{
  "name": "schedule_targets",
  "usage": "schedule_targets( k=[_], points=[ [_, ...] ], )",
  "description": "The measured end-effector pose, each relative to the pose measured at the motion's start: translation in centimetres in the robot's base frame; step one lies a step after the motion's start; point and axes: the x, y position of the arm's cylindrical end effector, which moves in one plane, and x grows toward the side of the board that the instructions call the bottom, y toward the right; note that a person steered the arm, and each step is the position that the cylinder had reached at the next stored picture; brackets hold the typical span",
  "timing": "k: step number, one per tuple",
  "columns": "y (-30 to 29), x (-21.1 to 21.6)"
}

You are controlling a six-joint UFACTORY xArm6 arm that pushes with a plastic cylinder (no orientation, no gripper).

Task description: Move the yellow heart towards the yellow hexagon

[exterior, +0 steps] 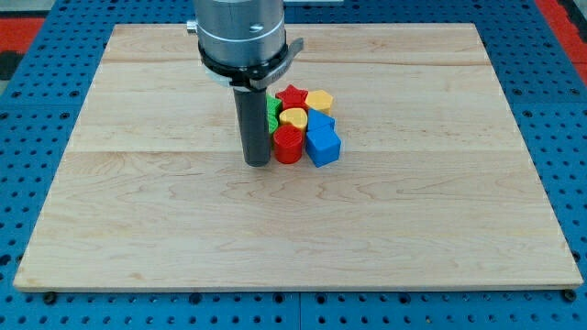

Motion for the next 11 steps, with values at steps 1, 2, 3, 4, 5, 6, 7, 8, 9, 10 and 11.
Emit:
schedule_targets(
  k=[1,2,3,4,5,6,7,8,9,10,11],
  points=[
    [1.1,-0.5],
    [2.6,-2.2],
    [2.4,-3.9],
    [2.7,-5.6],
    [5.8,-6.4],
    [7.9,-8.3],
    [10.0,-10.2],
    [12.7,-11.1],
    [14.2,-10.7],
    [17.4,-11.0],
    [17.5,-13.3]
  ],
)
